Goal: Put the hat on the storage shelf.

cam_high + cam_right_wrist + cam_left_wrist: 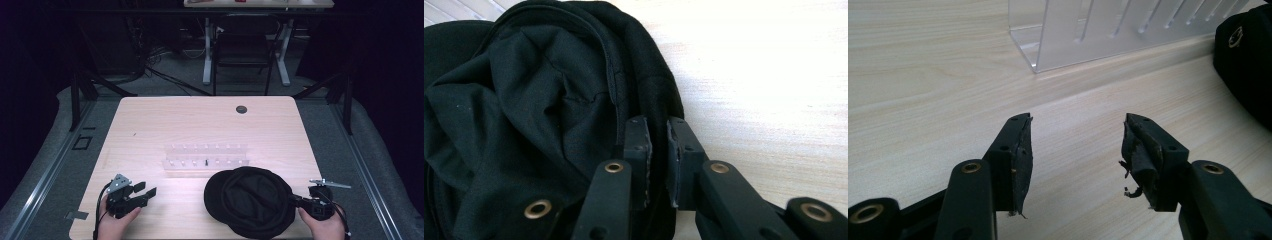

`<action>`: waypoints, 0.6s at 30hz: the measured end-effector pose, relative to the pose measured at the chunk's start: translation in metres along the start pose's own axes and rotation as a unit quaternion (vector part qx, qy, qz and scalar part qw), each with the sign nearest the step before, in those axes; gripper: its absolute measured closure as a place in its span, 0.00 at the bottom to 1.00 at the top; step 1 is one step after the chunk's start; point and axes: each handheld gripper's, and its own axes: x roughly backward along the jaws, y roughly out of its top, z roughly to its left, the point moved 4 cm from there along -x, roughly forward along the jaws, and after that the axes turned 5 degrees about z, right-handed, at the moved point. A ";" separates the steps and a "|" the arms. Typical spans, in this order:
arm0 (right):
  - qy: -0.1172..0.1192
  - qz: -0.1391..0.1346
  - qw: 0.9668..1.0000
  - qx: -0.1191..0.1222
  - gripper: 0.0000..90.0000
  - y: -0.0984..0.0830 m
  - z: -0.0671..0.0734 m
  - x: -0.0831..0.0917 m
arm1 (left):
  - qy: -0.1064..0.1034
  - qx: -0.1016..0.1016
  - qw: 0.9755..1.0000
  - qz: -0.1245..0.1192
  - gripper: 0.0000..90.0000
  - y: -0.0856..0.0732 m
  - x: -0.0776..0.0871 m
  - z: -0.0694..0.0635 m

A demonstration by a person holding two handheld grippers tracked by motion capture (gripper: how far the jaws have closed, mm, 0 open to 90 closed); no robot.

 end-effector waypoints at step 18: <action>0.027 0.082 0.996 -0.006 0.96 0.015 -0.004 0.001 | 0.001 0.002 1.000 0.002 0.51 0.000 0.001 0.001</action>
